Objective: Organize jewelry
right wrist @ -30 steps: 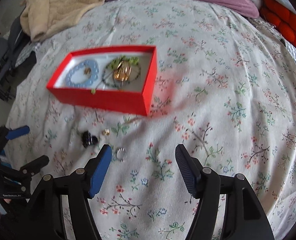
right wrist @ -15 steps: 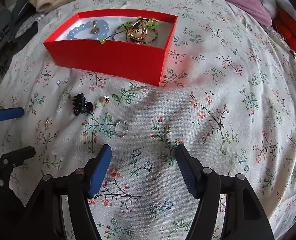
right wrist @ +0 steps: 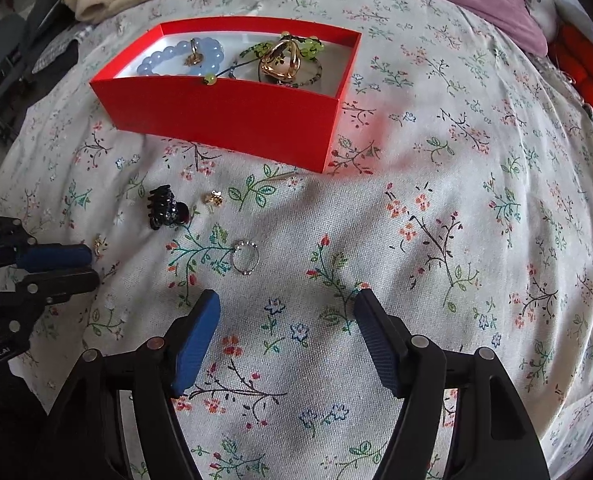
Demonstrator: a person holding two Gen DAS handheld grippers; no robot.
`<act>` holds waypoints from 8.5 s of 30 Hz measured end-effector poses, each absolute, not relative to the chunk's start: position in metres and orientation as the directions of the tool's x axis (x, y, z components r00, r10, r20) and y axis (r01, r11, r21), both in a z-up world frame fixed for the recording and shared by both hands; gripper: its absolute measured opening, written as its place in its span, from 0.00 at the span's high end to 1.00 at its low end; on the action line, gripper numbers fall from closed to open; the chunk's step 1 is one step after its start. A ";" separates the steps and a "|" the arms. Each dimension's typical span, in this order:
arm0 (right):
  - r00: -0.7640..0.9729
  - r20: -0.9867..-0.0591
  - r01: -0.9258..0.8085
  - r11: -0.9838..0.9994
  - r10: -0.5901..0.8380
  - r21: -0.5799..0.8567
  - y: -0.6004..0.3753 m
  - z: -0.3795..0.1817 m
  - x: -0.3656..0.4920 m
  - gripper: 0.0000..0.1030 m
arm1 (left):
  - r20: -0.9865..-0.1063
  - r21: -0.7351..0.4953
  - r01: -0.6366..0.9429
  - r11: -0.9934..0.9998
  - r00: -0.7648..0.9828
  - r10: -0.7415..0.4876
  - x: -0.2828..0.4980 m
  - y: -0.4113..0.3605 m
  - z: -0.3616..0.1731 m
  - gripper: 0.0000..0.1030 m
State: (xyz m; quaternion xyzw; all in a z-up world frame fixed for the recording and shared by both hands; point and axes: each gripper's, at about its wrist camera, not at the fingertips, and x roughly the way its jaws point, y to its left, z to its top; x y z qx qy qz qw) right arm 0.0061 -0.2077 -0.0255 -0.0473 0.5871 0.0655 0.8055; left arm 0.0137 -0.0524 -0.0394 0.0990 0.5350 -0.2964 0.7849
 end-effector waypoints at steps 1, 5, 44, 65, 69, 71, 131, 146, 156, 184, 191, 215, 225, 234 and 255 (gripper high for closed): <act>0.302 -0.952 -0.161 0.987 0.049 0.000 -0.207 -0.026 0.006 0.29 | -0.900 -0.152 0.571 0.807 0.258 -0.352 0.014 -0.054 -0.040 0.90; 0.303 -0.952 -0.161 0.987 0.048 -0.002 -0.208 -0.026 0.008 0.29 | -0.901 -0.134 0.559 0.818 0.276 -0.336 0.017 -0.056 -0.041 0.90; 0.321 -0.943 -0.319 0.947 0.085 -0.023 -0.140 -0.035 0.059 0.91 | -0.877 -0.136 0.433 0.891 0.366 -0.312 0.039 -0.012 -0.029 0.91; 0.367 -0.915 -0.198 0.975 0.167 0.098 -0.170 0.020 0.052 0.92 | -0.835 -0.210 0.388 0.897 0.406 -0.371 0.054 -0.002 0.004 0.91; 0.400 -0.896 -0.179 0.975 0.193 0.131 -0.175 0.038 0.055 0.92 | -0.815 -0.251 0.377 0.892 0.415 -0.404 0.061 -0.003 0.015 0.92; 0.415 -0.886 -0.165 0.975 0.205 0.148 -0.180 0.046 0.058 0.92 | -0.803 -0.271 0.374 0.887 0.421 -0.422 0.065 -0.005 0.021 0.92; 0.410 -0.878 -0.011 0.964 0.246 0.264 -0.232 0.055 0.080 0.39 | -0.857 -0.109 0.294 0.950 0.456 -0.240 0.096 -0.028 0.022 0.09; 0.326 -0.944 -0.054 0.998 0.050 0.034 -0.215 0.002 0.038 0.32 | -0.888 -0.022 0.313 0.950 0.430 -0.163 0.054 -0.007 -0.009 0.05; 0.331 -0.944 -0.152 0.987 0.008 -0.045 -0.207 -0.030 0.019 0.21 | -0.903 0.011 0.424 0.906 0.392 -0.173 0.043 -0.025 -0.033 0.05; 0.278 -0.959 -0.155 0.988 0.053 0.010 -0.231 -0.028 0.012 0.00 | -0.869 -0.046 0.617 0.786 0.363 -0.336 0.049 -0.101 -0.038 0.67; 0.282 -0.958 -0.157 0.988 0.052 0.007 -0.237 -0.025 0.015 0.06 | -0.874 -0.037 0.592 0.805 0.371 -0.314 0.048 -0.100 -0.036 0.78; 0.270 -0.958 -0.213 0.976 0.102 0.044 -0.193 -0.030 0.032 0.53 | -0.889 -0.074 0.473 0.878 0.368 -0.273 0.043 -0.031 -0.028 0.78; 0.268 -0.957 -0.207 0.977 0.114 0.059 -0.179 -0.031 0.041 0.83 | -0.887 -0.075 0.465 0.882 0.373 -0.272 0.041 -0.026 -0.025 0.78; 0.280 -0.943 -0.193 0.973 0.181 0.130 -0.181 -0.016 0.043 0.84 | -0.878 -0.088 0.437 0.895 0.390 -0.276 0.043 -0.016 -0.020 0.78; 0.397 -0.883 -0.129 0.968 0.250 0.216 -0.202 0.038 0.058 0.84 | -0.801 -0.176 0.409 0.895 0.470 -0.372 0.074 -0.024 0.027 0.78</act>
